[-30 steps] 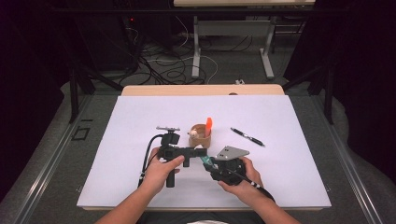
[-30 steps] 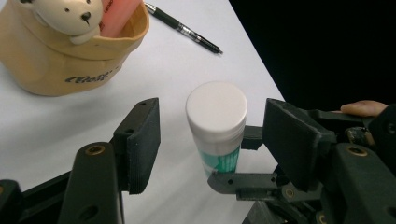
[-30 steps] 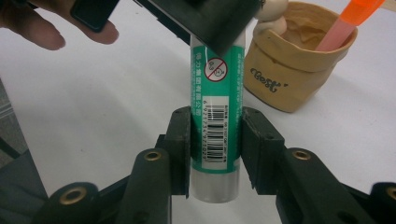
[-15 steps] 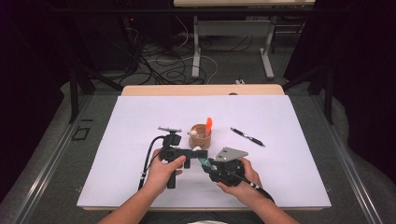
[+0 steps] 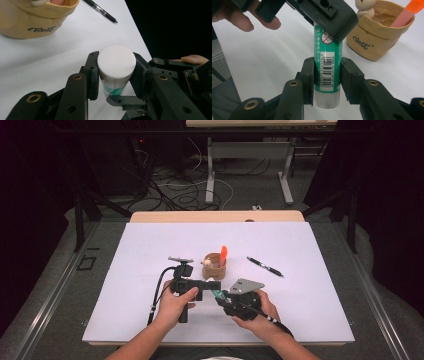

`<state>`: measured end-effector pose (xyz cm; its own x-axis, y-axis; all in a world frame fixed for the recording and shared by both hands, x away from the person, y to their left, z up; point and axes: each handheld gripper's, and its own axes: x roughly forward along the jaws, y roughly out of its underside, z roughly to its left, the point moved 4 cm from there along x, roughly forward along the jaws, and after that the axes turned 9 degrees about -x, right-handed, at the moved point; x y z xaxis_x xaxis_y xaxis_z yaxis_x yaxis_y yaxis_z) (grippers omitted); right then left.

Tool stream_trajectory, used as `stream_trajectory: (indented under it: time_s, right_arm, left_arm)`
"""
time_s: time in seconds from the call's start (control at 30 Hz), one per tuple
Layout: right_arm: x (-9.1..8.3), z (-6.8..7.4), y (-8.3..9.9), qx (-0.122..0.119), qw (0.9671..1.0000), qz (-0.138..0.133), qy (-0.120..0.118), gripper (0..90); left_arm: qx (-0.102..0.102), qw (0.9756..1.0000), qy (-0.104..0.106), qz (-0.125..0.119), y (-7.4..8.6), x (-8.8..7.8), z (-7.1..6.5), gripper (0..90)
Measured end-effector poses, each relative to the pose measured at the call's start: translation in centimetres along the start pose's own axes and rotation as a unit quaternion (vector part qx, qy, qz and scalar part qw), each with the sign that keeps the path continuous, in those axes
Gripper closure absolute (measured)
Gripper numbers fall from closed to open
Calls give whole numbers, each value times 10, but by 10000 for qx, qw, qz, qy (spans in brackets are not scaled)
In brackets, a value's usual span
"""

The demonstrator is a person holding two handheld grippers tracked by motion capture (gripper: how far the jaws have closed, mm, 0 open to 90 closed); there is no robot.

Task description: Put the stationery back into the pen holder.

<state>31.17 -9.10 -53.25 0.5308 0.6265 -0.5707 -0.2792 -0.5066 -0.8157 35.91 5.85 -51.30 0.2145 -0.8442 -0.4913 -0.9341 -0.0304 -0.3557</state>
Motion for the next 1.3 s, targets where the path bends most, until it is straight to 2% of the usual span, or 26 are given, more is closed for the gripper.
stream_trajectory:
  time_s: [0.33,0.4,0.5,0.53,0.6,0.63,0.67,0.7,0.73,0.77,0.8,0.83,0.87,1.03,1.13,1.3]
  right_arm:
    - [1,0,1,-42,10000,7,-13,656]
    - [1,0,1,41,10000,36,-64,655]
    - [2,0,2,-7,10000,29,-41,644]
    - [2,0,2,-9,9999,118,-93,624]
    - [3,-1,3,-43,9999,39,-89,583]
    - [3,-2,4,-25,9999,62,-105,568]
    - [3,-3,4,-21,9999,54,-104,551]
    - [4,-3,4,-31,9999,47,-125,531]
    - [3,-4,5,-9,9999,87,-141,523]
    - [3,-4,5,23,9999,71,-148,513]
    - [3,-5,6,13,9998,89,-157,504]
    - [3,-6,6,9,9999,23,-146,496]
    - [2,-6,7,33,9999,29,-147,485]
    - [0,-12,9,71,9999,26,-77,466]
    - [-1,-17,11,74,10000,14,0,457]
    - [-1,-21,12,105,9999,-13,98,437]
  left_arm:
    - [-58,10000,66,37,0,0,2,644]
    - [-53,10000,56,33,0,0,2,645]
    - [60,10000,-67,-1,0,1,1,646]
    - [128,9998,-132,-17,0,0,1,646]
    - [194,9997,-178,-3,-1,0,0,646]
    - [201,9995,-211,-103,-1,1,-1,646]
    - [251,9994,-226,-1,-2,-1,-2,646]
    - [283,9991,-277,-123,-3,0,-2,646]
    - [446,9983,-345,-120,-5,-1,-1,646]
    - [486,9981,-377,-90,-6,-2,-2,646]
    - [415,9983,-372,-147,-7,-2,-4,646]
    - [518,9979,-384,-96,-10,-3,-4,646]
    - [514,9976,-429,-158,-11,-3,-6,646]
    - [776,9942,-687,-276,-26,-11,-14,646]
    - [896,9928,-686,-407,-34,-15,-18,646]
    - [1137,9878,-892,-583,-42,-18,-22,646]
